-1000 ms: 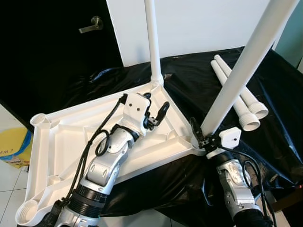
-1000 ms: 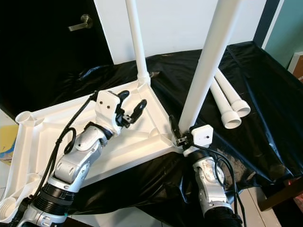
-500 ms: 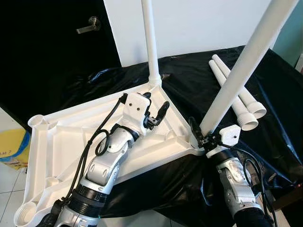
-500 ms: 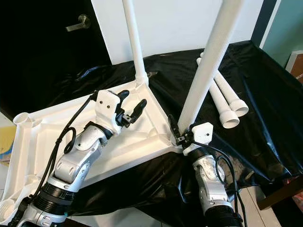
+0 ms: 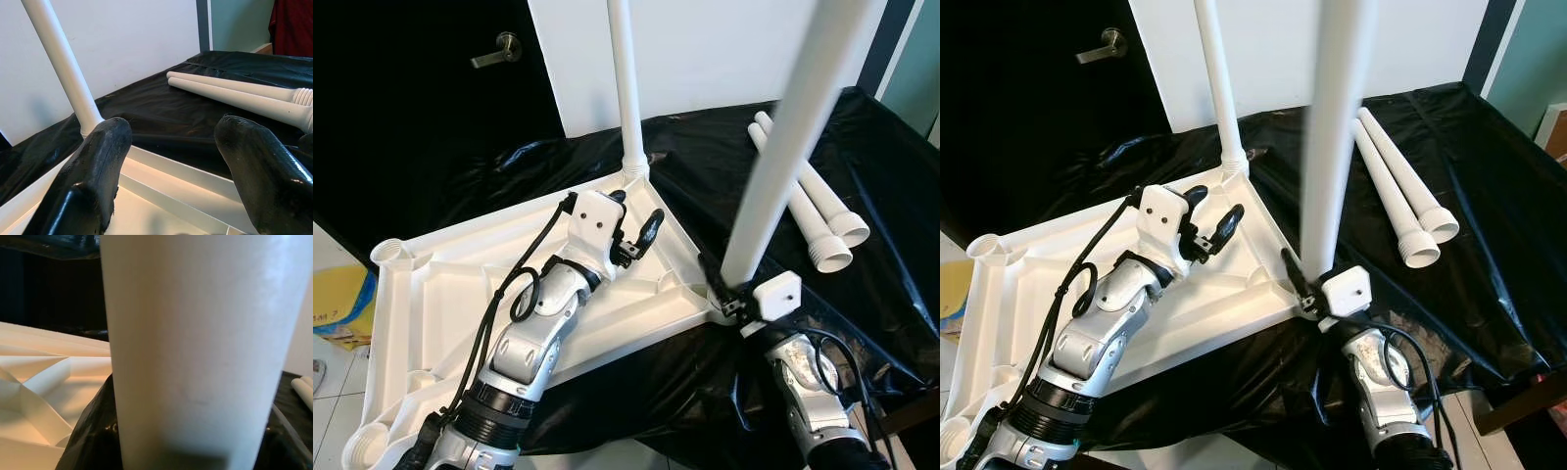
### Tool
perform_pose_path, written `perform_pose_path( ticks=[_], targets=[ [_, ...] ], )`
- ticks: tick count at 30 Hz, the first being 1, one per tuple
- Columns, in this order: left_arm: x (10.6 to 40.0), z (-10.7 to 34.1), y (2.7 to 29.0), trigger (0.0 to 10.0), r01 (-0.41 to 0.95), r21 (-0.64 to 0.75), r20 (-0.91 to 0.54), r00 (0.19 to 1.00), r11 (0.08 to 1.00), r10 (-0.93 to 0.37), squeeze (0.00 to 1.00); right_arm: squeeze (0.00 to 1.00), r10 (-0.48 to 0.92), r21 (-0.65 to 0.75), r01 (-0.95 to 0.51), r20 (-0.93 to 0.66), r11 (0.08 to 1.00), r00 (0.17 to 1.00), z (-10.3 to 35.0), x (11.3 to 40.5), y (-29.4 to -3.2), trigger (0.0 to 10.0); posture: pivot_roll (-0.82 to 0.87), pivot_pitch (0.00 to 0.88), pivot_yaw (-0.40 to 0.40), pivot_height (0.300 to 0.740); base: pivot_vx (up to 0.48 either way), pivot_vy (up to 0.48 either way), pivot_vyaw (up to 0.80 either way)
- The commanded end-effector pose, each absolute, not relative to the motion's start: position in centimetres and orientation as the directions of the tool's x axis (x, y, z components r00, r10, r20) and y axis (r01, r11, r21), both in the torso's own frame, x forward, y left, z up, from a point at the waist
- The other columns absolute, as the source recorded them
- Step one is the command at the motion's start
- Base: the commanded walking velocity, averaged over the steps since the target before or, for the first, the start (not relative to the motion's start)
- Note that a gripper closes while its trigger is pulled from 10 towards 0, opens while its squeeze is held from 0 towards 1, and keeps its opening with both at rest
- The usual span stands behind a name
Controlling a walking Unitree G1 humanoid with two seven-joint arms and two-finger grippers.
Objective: Building children table
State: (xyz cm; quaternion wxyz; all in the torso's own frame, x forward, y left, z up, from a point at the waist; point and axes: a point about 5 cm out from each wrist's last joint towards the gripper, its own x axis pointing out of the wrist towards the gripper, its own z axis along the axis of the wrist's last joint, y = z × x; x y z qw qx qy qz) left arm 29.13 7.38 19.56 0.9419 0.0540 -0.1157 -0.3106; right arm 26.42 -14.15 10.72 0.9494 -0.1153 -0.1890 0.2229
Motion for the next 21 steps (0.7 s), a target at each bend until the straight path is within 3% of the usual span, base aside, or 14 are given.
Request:
perform_pose_path(
  ticks=[1,6,11,21],
  targets=[
    [28.9,19.8,6.9,10.0,0.658,0.205,0.172,0.705,0.725,-0.688,0.00,0.00,0.495,-0.315,-0.428,0.175,0.847,0.851,8.3,25.7,-14.1,10.0,-0.13,0.030,0.123,0.740,0.000,0.000,0.00],
    [28.9,19.8,6.8,10.0,0.662,0.206,0.173,0.700,0.721,-0.693,0.00,0.00,0.512,-0.292,-0.459,0.139,0.839,0.848,8.1,25.8,-14.0,10.0,-0.13,0.025,0.123,0.740,0.000,0.000,0.00],
    [28.9,19.9,6.7,10.0,0.663,0.209,0.175,0.698,0.719,-0.695,0.00,0.00,0.493,-0.182,-0.473,0.081,0.862,0.866,7.8,26.3,-13.8,10.0,-0.13,0.019,0.120,0.740,0.000,0.000,0.00],
    [28.8,19.7,6.5,10.0,0.667,0.205,0.174,0.696,0.717,-0.697,0.00,0.00,0.390,-0.067,-0.391,-0.018,0.918,0.921,7.2,27.1,-14.6,10.0,-0.13,0.013,0.108,0.740,0.000,0.000,0.00]
  ],
)
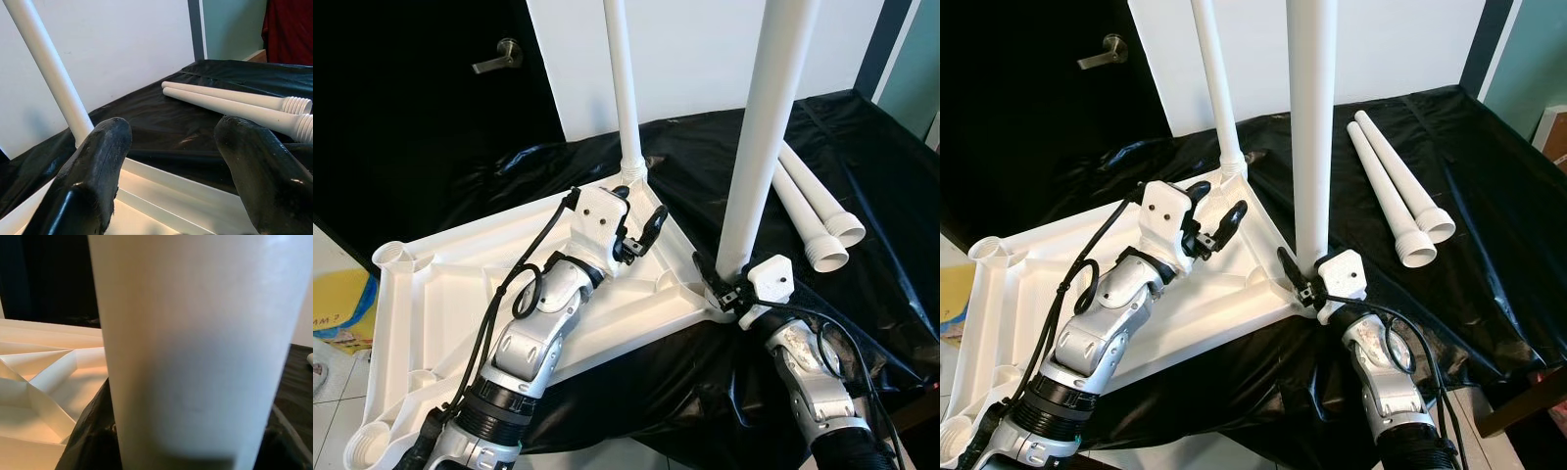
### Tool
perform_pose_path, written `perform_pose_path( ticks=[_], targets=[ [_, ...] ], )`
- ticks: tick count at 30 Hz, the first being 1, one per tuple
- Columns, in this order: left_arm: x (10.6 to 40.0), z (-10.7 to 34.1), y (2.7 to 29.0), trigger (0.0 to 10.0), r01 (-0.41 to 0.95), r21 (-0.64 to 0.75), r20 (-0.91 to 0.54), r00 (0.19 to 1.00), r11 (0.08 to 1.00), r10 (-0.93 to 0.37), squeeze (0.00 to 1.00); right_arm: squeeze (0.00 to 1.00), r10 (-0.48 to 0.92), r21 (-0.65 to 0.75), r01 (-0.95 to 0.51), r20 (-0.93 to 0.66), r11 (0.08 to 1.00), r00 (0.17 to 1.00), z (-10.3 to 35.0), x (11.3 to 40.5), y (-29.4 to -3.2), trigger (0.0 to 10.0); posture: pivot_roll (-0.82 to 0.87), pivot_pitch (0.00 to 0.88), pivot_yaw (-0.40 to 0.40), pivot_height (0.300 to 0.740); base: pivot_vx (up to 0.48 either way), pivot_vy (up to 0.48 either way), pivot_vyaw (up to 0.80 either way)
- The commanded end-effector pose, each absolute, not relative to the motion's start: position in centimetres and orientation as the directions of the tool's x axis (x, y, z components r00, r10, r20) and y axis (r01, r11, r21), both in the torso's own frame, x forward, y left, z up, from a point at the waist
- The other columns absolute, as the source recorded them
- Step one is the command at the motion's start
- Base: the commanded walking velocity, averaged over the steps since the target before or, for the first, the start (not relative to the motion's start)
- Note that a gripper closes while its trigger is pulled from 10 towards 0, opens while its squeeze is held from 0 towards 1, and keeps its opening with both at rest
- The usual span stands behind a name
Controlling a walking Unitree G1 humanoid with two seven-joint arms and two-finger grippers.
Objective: Building children table
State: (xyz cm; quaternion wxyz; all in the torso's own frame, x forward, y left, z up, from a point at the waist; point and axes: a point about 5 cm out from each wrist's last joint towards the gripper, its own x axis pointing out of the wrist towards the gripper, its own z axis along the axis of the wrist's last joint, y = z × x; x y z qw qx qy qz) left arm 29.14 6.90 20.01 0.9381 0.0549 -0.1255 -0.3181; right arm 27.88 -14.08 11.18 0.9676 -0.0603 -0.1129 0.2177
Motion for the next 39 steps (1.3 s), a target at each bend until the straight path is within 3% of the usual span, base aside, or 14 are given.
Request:
perform_pose_path(
  ticks=[1,9,27,35,39],
  targets=[
    [28.78,19.71,6.53,10.0,0.667,0.205,0.174,0.696,0.717,-0.697,0.00,0.00,0.390,-0.067,-0.391,-0.018,0.918,0.921,7.17,27.08,-14.60,10.0,-0.13,0.013,0.108,0.740,0.000,0.000,0.00],
    [28.73,19.63,6.43,10.0,0.669,0.203,0.174,0.694,0.715,-0.699,0.00,0.00,0.288,-0.003,-0.289,-0.070,0.957,0.955,6.37,26.77,-15.46,10.0,-0.14,0.011,0.107,0.740,0.000,0.000,0.00],
    [28.68,19.64,6.33,10.0,0.672,0.201,0.177,0.691,0.713,-0.701,0.00,0.00,0.201,0.122,-0.184,-0.142,0.975,0.969,6.22,27.14,-15.24,10.0,-0.14,0.013,0.108,0.740,0.000,0.000,0.00],
    [28.62,19.65,6.33,10.0,0.671,0.200,0.178,0.692,0.714,-0.700,0.00,0.00,0.185,0.145,-0.164,-0.148,0.976,0.972,6.32,27.25,-15.23,10.0,-0.14,0.014,0.105,0.740,0.000,0.000,0.00],
    [28.61,19.63,6.34,10.0,0.670,0.198,0.178,0.693,0.715,-0.699,0.00,0.00,0.203,0.092,-0.192,-0.120,0.977,0.972,6.65,27.22,-15.23,10.0,-0.14,0.017,0.103,0.740,0.000,0.000,0.00]
  ],
)
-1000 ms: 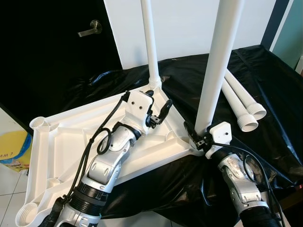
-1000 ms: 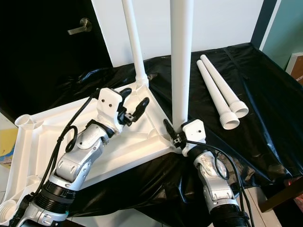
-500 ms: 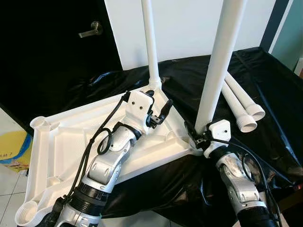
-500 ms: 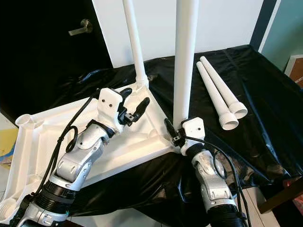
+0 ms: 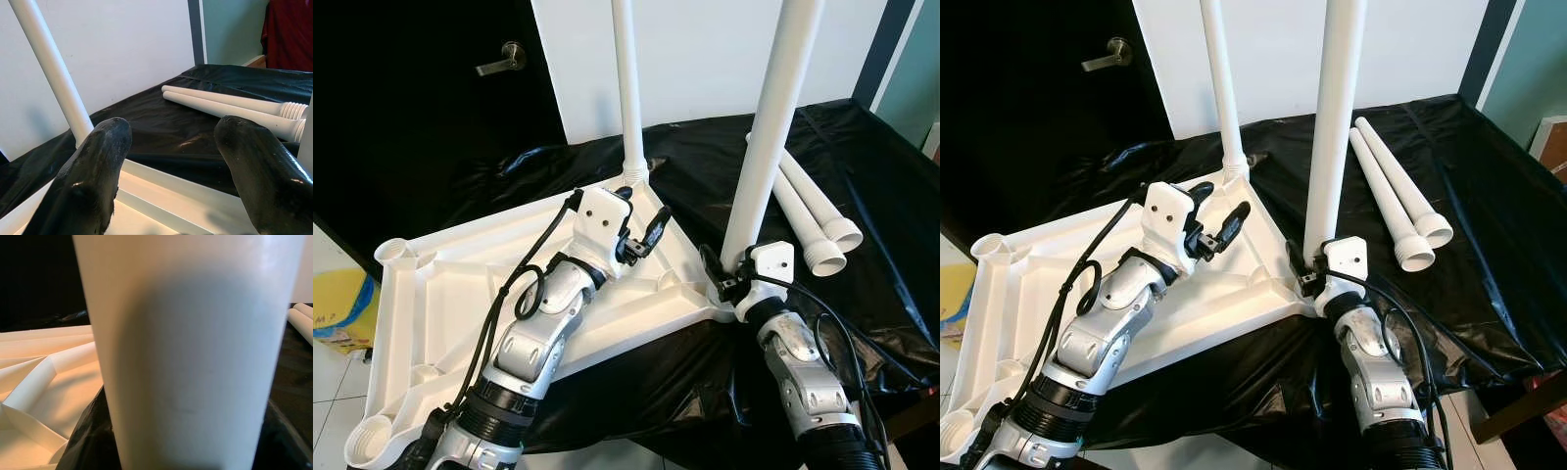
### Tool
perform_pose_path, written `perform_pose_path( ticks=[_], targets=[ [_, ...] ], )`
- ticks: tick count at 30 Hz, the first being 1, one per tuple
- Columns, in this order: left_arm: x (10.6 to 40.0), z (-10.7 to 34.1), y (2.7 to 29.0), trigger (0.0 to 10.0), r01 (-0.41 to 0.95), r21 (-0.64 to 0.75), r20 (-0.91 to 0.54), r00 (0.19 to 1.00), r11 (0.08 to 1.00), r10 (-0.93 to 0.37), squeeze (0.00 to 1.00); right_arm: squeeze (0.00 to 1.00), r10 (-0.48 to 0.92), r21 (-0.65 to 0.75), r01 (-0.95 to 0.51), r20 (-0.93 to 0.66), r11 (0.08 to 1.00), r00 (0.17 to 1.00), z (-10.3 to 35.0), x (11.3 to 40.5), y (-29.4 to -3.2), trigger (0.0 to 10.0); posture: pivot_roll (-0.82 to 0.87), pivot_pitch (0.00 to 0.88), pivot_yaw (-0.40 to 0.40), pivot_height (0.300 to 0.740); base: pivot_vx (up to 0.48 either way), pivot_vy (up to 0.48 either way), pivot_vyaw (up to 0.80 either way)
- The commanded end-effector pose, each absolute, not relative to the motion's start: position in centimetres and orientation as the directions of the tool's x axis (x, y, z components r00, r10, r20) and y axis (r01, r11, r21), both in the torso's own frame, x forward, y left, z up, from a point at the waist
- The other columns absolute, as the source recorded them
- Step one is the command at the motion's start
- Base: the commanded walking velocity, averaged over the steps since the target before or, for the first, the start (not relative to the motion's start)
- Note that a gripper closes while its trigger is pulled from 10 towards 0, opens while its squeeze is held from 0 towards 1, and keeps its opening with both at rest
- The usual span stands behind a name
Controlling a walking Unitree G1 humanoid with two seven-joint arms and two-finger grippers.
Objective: Building children table
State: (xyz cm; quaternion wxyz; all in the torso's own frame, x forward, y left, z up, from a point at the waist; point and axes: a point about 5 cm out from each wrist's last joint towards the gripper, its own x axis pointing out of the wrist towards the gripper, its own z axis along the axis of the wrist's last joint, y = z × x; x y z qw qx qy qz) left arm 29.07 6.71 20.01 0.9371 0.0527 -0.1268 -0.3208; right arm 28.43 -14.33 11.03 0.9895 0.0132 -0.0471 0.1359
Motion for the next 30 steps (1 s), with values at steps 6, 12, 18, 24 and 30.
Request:
perform_pose_path(
  ticks=[6,12,18,24,30],
  targets=[
    [28.7,19.7,6.4,10.0,0.668,0.197,0.180,0.695,0.718,-0.696,0.00,0.00,0.265,-0.026,-0.266,-0.020,0.964,0.964,7.3,26.4,-14.7,10.0,-0.14,0.021,0.101,0.740,0.000,0.000,0.00],
    [28.7,19.7,6.5,10.0,0.663,0.196,0.183,0.699,0.722,-0.691,0.00,0.00,0.174,0.000,-0.174,0.019,0.985,0.985,7.6,26.3,-15.4,10.0,-0.14,0.027,0.100,0.740,0.000,0.000,0.00],
    [28.7,19.8,6.5,10.0,0.660,0.194,0.188,0.701,0.726,-0.688,0.00,0.00,-0.046,0.003,0.046,0.037,0.999,0.998,7.8,26.6,-16.2,10.0,-0.13,0.031,0.097,0.740,0.000,0.000,0.00],
    [28.8,19.9,6.5,10.0,0.658,0.191,0.192,0.703,0.728,-0.685,0.00,0.00,-0.138,0.009,0.138,0.052,0.990,0.989,8.0,26.9,-15.6,10.0,-0.13,0.033,0.096,0.740,0.000,0.000,0.00],
    [28.8,19.9,6.6,10.0,0.655,0.190,0.195,0.705,0.732,-0.681,0.00,0.00,-0.072,0.049,0.069,0.082,0.996,0.994,8.2,26.9,-14.6,10.0,-0.13,0.031,0.095,0.740,0.000,0.000,0.00]
  ],
)
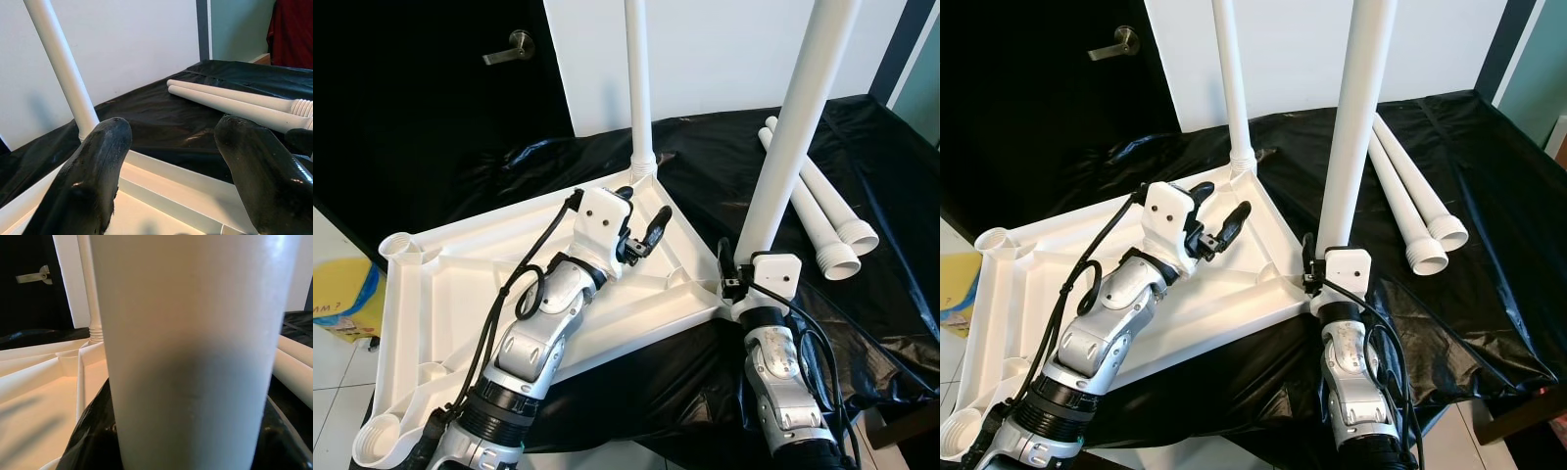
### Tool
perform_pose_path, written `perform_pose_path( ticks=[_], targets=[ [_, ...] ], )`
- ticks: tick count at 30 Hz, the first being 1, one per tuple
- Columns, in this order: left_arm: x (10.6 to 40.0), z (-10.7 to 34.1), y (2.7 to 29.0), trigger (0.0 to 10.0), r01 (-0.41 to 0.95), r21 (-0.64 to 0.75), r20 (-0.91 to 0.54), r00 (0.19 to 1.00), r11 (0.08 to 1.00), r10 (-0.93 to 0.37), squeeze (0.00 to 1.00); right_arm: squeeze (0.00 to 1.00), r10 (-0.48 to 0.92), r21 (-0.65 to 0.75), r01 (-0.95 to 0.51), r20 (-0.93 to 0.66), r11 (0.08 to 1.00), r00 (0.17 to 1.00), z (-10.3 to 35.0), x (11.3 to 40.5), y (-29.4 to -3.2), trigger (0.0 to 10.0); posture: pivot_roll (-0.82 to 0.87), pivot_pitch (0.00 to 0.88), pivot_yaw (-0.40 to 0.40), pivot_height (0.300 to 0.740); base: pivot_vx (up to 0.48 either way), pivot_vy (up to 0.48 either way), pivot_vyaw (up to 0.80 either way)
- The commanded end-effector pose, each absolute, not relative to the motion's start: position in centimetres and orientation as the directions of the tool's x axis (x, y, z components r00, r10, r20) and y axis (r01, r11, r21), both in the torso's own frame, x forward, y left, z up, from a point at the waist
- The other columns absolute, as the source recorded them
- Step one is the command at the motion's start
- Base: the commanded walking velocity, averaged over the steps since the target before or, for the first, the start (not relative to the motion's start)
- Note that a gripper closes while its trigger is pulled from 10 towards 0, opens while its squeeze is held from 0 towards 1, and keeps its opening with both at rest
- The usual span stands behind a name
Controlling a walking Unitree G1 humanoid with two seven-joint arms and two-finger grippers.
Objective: Building children table
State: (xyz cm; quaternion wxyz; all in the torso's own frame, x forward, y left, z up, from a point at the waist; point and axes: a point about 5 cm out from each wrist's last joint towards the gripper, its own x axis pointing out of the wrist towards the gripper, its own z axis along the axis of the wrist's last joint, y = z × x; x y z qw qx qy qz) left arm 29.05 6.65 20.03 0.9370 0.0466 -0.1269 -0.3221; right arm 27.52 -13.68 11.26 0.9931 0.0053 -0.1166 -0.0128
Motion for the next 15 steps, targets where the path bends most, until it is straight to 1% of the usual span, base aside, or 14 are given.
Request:
perform_pose_path(
  ticks=[1,6,7,13,15],
  targets=[
    [28.8,19.9,6.5,10.0,0.655,0.190,0.195,0.705,0.732,-0.681,0.00,0.00,-0.075,0.037,0.072,0.094,0.997,0.993,8.5,26.9,-14.8,10.0,-0.14,0.030,0.094,0.740,0.000,0.000,0.00],
    [28.9,19.9,6.4,10.0,0.656,0.189,0.196,0.704,0.731,-0.683,0.00,0.00,-0.070,0.018,0.068,0.106,0.998,0.992,8.8,27.2,-15.5,10.0,-0.14,0.026,0.091,0.740,0.000,0.000,0.00],
    [28.9,19.9,6.3,10.0,0.657,0.189,0.196,0.703,0.730,-0.684,0.00,1.00,-0.061,0.014,0.060,0.117,0.998,0.991,9.0,27.3,-15.8,10.0,-0.14,0.022,0.088,0.740,0.000,0.000,0.00],
    [28.9,19.9,6.2,10.0,0.660,0.188,0.199,0.700,0.728,-0.686,0.00,1.00,-0.030,0.006,0.029,0.154,1.000,0.988,9.5,27.6,-16.1,10.0,-0.14,0.014,0.086,0.740,0.000,0.000,0.00],
    [29.0,19.9,6.1,10.0,0.661,0.187,0.202,0.699,0.727,-0.687,0.00,1.00,0.030,0.019,-0.034,0.167,0.999,0.986,9.9,27.8,-16.2,10.0,-0.15,0.011,0.085,0.740,0.000,0.000,0.00]
  ],
)
